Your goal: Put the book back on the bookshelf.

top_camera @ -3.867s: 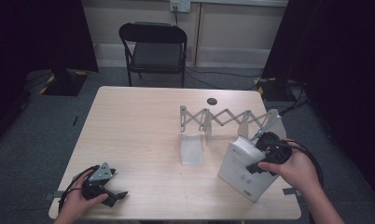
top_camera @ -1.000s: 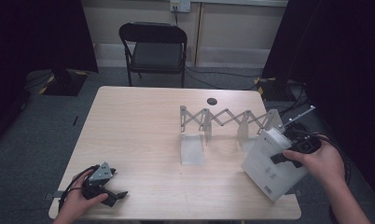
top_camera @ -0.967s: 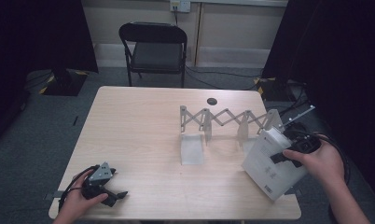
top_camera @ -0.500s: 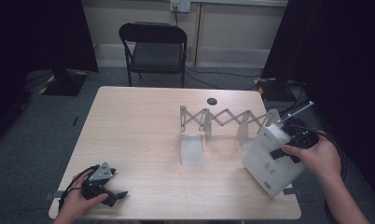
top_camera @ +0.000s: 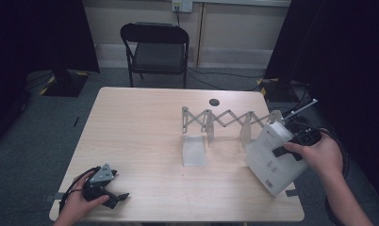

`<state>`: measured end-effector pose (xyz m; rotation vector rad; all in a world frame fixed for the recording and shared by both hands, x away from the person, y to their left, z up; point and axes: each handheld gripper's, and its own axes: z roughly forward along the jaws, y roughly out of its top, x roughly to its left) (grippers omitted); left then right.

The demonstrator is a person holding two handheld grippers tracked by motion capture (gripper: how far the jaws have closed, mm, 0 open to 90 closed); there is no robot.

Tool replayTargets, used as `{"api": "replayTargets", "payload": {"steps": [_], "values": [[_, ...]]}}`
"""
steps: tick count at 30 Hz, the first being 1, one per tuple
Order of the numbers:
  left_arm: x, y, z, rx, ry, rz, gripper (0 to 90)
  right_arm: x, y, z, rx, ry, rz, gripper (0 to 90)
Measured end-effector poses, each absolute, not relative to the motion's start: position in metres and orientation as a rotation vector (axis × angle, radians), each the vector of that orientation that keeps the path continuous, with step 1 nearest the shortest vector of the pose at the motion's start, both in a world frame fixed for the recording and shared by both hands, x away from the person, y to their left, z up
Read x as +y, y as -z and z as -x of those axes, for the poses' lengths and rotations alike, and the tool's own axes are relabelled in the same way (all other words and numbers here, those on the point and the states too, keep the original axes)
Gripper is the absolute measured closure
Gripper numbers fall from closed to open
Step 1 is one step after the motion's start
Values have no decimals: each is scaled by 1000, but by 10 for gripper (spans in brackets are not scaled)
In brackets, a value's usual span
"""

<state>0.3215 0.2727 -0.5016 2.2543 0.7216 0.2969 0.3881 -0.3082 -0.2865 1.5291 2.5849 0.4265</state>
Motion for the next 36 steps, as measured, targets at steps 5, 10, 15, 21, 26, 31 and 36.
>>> {"api": "replayTargets", "payload": {"steps": [5, 10, 15, 21, 26, 31, 36], "values": [[273, 502, -321, 722, -296, -2254, 0, -309, 287, -392, 2574, -429, -1548, 529], [273, 502, -321, 721, -296, -2254, 0, -311, 286, -396, 2564, -419, -1575, 529], [273, 502, -322, 720, -299, -2255, 0, -312, 285, -398, 2552, -409, -1574, 528], [273, 502, -322, 721, -298, -2253, 0, -312, 283, -402, 2543, -412, -1589, 528], [273, 502, -321, 721, -297, -2254, 0, -310, 282, -406, 2536, -399, -1595, 529], [273, 502, -321, 721, -296, -2254, 0, -309, 282, -410, 2524, -403, -1606, 528], [273, 502, -322, 720, -298, -2255, 0, -306, 283, -415, 2523, -388, -1613, 528]]}}
